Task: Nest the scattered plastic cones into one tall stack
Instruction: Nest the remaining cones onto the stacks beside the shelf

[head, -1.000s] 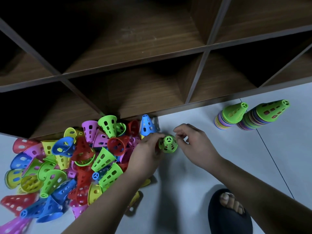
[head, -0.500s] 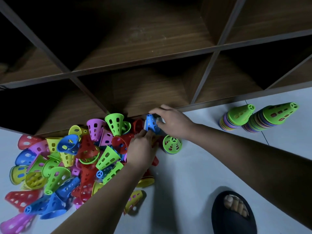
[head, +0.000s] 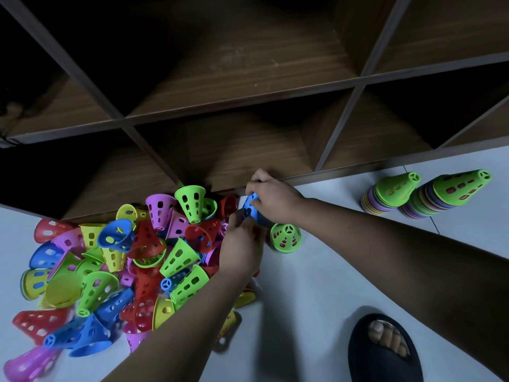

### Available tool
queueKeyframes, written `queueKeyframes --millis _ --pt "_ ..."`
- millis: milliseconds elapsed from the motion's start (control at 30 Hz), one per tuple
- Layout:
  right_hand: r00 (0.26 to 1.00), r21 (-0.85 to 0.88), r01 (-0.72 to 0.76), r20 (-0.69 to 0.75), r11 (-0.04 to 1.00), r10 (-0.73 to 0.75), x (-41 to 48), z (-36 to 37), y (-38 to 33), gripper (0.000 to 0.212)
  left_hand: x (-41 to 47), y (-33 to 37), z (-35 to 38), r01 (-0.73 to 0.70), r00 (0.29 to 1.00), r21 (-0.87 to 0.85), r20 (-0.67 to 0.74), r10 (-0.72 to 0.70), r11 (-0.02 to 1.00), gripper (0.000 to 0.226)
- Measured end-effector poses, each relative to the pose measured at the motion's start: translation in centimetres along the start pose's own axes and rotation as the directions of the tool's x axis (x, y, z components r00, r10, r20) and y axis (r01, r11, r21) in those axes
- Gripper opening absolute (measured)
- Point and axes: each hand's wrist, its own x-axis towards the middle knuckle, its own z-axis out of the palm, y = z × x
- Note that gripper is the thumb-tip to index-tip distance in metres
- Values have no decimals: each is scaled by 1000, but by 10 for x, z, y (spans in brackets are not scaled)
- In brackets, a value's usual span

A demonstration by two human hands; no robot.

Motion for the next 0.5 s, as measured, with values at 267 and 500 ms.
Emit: queueKeyframes --millis 267,500 --pt "996 115 -71 -51 991 77 0 12 13 20 7 -3 0 67 997 30 21 -68 997 27" --pt "991 228 -128 62 965 117 0 23 19 25 5 -9 7 168 985 94 30 -172 981 53"
